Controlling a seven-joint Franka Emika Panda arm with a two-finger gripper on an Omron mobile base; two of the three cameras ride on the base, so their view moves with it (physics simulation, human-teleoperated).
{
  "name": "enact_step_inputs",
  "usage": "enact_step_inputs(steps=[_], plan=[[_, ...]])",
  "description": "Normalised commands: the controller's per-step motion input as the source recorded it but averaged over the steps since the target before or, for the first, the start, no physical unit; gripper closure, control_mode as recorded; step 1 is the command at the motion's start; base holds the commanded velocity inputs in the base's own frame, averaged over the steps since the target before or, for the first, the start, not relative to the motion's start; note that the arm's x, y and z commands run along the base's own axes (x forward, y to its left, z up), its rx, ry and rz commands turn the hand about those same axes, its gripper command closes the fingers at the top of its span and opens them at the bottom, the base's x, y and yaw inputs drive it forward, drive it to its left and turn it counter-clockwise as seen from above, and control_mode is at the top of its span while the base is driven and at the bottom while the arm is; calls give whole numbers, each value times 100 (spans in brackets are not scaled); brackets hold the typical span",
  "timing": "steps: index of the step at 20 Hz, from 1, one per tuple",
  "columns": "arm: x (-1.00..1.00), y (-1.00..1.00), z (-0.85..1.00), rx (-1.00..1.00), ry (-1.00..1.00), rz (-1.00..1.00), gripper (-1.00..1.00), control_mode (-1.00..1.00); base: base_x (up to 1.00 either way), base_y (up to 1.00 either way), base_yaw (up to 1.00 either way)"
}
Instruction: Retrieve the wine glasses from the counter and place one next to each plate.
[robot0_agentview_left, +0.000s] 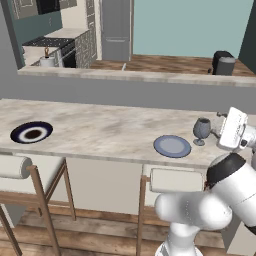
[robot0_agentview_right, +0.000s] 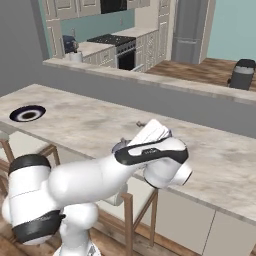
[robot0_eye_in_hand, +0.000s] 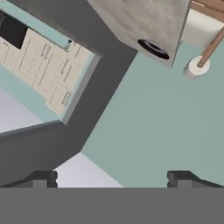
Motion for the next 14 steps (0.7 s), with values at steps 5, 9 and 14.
enact_step_inputs(steps=[5,9,14], plan=[[-40,-11,56,4,-15,3,-100,-100,0,0,0],[-11,0,39,0,-3,1,-100,-100,0,0,0],[-7,0,11,0,-1,0,-100,100,-20,-10,0]])
